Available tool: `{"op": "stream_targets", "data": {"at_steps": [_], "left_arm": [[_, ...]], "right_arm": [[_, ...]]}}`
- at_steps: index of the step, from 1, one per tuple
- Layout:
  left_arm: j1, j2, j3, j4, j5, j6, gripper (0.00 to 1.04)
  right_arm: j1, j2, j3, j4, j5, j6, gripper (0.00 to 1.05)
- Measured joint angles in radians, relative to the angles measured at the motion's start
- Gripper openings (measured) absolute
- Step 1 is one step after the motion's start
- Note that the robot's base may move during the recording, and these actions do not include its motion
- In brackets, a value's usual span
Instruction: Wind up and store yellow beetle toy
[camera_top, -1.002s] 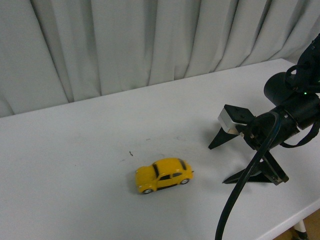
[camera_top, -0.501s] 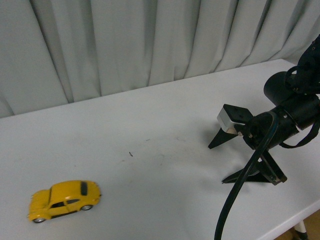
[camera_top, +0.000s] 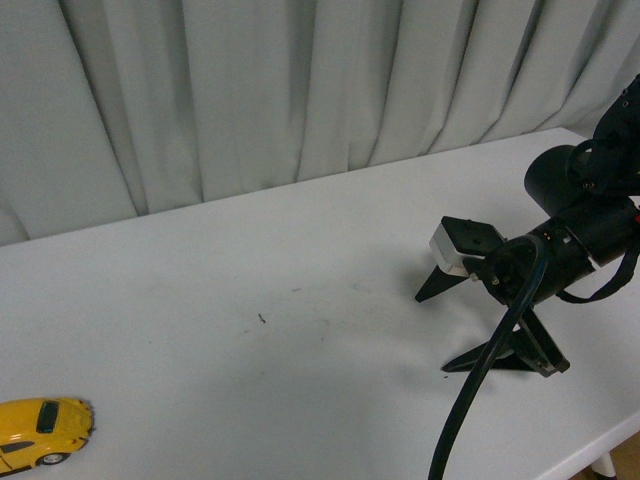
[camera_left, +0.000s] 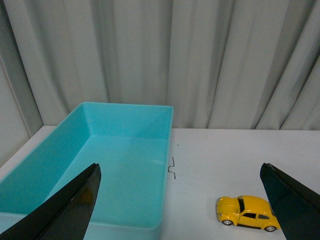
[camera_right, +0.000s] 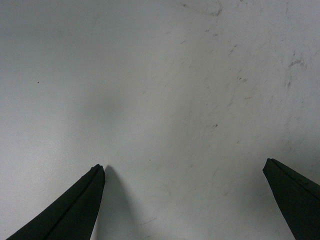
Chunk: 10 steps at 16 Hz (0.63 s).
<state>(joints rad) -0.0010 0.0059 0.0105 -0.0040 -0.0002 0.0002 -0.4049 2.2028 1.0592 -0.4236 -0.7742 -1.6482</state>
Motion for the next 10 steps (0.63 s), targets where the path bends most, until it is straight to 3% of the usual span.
{"op": "stream_targets", "data": {"at_steps": [4,10], "left_arm": [[0.000,0.000,0.000,0.000,0.000,0.000,0.98],[0.000,0.000,0.000,0.000,0.000,0.000,0.98]], "right_arm": [[0.021,-0.055,-0.065,0.101,-0.017,0.024,0.98],[0.106,-0.563,-0.291,0.092,-0.233,0.085,0.98]]}}
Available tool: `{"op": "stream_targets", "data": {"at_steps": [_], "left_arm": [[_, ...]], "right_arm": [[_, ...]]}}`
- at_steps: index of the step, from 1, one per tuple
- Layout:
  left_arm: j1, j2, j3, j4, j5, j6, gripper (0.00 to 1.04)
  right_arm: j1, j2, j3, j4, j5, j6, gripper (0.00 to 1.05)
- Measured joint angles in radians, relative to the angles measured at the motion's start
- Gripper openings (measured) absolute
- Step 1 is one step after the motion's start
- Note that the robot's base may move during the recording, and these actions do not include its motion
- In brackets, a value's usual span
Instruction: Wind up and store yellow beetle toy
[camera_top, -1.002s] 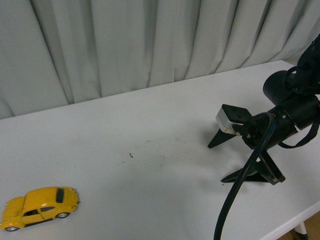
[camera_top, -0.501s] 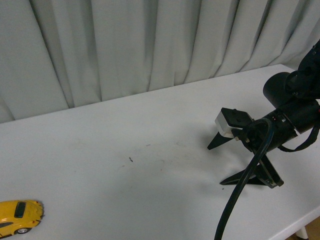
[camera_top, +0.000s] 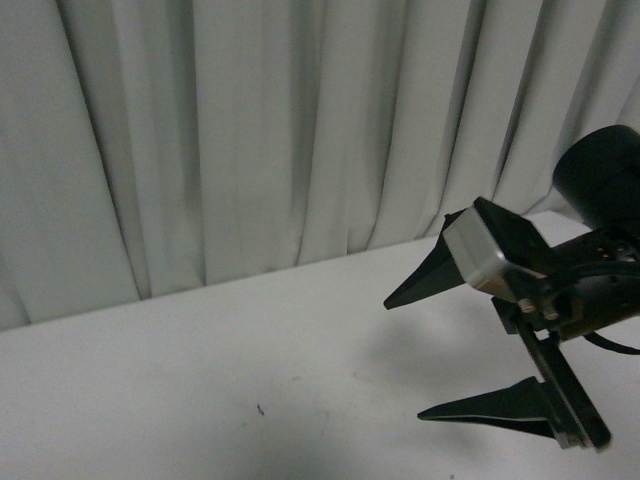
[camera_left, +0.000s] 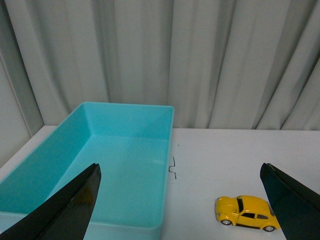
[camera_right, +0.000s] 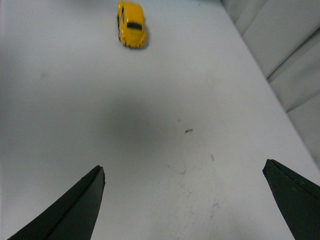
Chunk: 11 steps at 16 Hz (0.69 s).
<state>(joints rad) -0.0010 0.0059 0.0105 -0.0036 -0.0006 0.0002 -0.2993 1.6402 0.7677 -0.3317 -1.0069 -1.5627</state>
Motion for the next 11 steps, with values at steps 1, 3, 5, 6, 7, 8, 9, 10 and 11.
{"op": "stream_targets", "data": {"at_steps": [1,3,5,6,7,8,9,10,11], "left_arm": [[0.000,0.000,0.000,0.000,0.000,0.000,0.98],[0.000,0.000,0.000,0.000,0.001,0.000,0.98],[0.000,0.000,0.000,0.000,-0.001,0.000,0.98],[0.000,0.000,0.000,0.000,0.000,0.000,0.98],[0.000,0.000,0.000,0.000,0.000,0.000,0.98],[0.000,0.000,0.000,0.000,0.000,0.000,0.98],[0.000,0.000,0.000,0.000,0.001,0.000,0.98],[0.000,0.000,0.000,0.000,-0.002,0.000,0.98],[0.000,0.000,0.000,0.000,0.000,0.000,0.98]], "right_arm": [[0.000,-0.127,-0.032,-0.035,-0.027,0.003,0.98],[0.068,-0.387,-0.208,0.363,0.231,0.225,0.88],[0.186,-0.713,-0.459,0.699,0.639,0.720,0.66],[0.195,-0.860,-0.492,0.737,0.798,0.985,0.55],[0.200,-0.964,-0.500,0.760,0.887,1.189,0.44],[0.241,-1.025,-0.526,0.761,0.966,1.360,0.31],[0.302,-1.045,-0.584,0.740,0.989,1.456,0.17],[0.305,-1.060,-0.623,0.727,1.004,1.502,0.03],[0.299,-1.101,-0.636,0.726,1.007,1.523,0.02]]}}
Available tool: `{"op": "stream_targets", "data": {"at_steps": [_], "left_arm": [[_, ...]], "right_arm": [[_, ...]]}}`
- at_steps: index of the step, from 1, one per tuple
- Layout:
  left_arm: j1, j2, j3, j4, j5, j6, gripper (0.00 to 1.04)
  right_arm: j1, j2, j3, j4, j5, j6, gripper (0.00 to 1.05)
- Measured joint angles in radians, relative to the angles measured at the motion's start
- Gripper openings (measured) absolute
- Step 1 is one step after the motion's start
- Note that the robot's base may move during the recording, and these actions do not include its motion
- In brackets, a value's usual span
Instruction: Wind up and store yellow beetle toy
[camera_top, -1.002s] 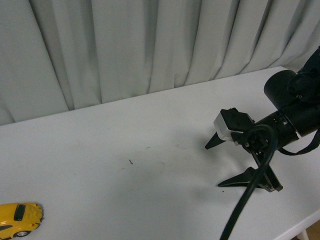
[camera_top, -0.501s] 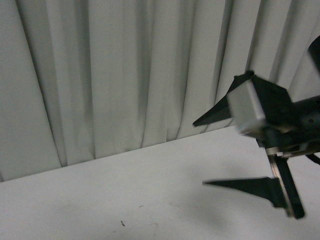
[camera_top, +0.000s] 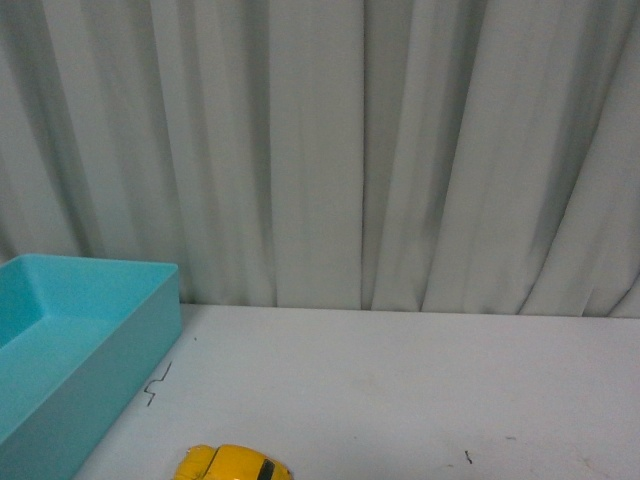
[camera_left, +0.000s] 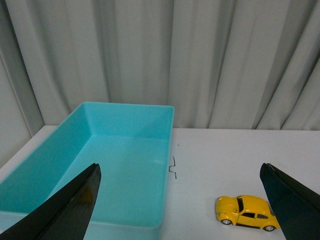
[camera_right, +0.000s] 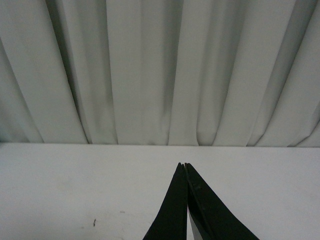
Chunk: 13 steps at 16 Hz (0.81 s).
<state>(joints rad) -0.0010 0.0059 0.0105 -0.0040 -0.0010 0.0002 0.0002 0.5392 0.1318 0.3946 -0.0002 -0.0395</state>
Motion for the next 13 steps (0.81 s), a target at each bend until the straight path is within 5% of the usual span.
{"op": "stream_targets", "data": {"at_steps": [13], "left_arm": [[0.000,0.000,0.000,0.000,0.000,0.000,0.98]], "right_arm": [[0.000,-0.311,-0.122,-0.161,0.000,0.024,0.02]]}}
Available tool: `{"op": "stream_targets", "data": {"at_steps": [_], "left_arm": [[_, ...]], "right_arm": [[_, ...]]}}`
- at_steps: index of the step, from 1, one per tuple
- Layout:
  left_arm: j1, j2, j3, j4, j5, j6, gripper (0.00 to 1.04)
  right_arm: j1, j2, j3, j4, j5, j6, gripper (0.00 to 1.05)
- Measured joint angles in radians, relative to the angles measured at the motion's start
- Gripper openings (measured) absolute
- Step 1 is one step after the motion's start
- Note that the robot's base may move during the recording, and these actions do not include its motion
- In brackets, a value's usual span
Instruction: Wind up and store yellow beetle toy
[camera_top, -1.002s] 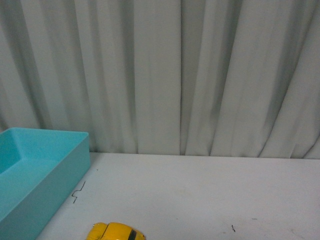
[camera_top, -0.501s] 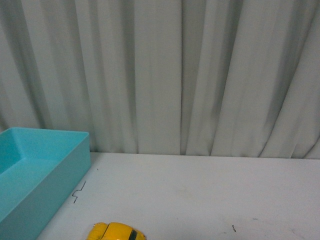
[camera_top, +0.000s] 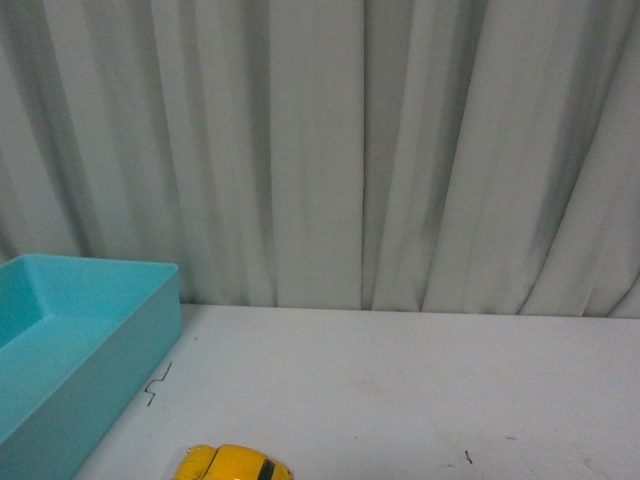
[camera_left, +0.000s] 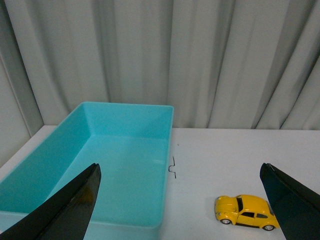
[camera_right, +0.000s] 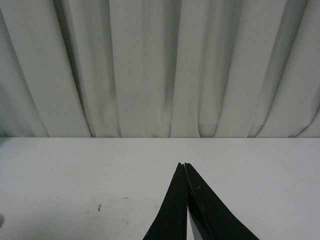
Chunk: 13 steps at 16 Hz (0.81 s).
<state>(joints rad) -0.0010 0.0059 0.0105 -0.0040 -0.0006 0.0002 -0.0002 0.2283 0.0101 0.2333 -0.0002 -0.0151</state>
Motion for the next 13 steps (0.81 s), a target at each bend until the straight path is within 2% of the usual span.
{"op": "stream_targets", "data": {"at_steps": [2,4,10,13], "left_arm": [[0.000,0.000,0.000,0.000,0.000,0.000,0.98],[0.000,0.000,0.000,0.000,-0.001,0.000,0.98],[0.000,0.000,0.000,0.000,0.000,0.000,0.98],[0.000,0.000,0.000,0.000,0.000,0.000,0.98]], "right_arm": [[0.000,-0.050,0.000,-0.054,0.000,0.000,0.02],[0.000,-0.178,0.001,-0.235,-0.001,0.000,0.02],[0.000,-0.226,0.001,-0.237,0.000,0.000,0.02],[0.000,-0.226,0.001,-0.238,0.000,0.000,0.27]]}}
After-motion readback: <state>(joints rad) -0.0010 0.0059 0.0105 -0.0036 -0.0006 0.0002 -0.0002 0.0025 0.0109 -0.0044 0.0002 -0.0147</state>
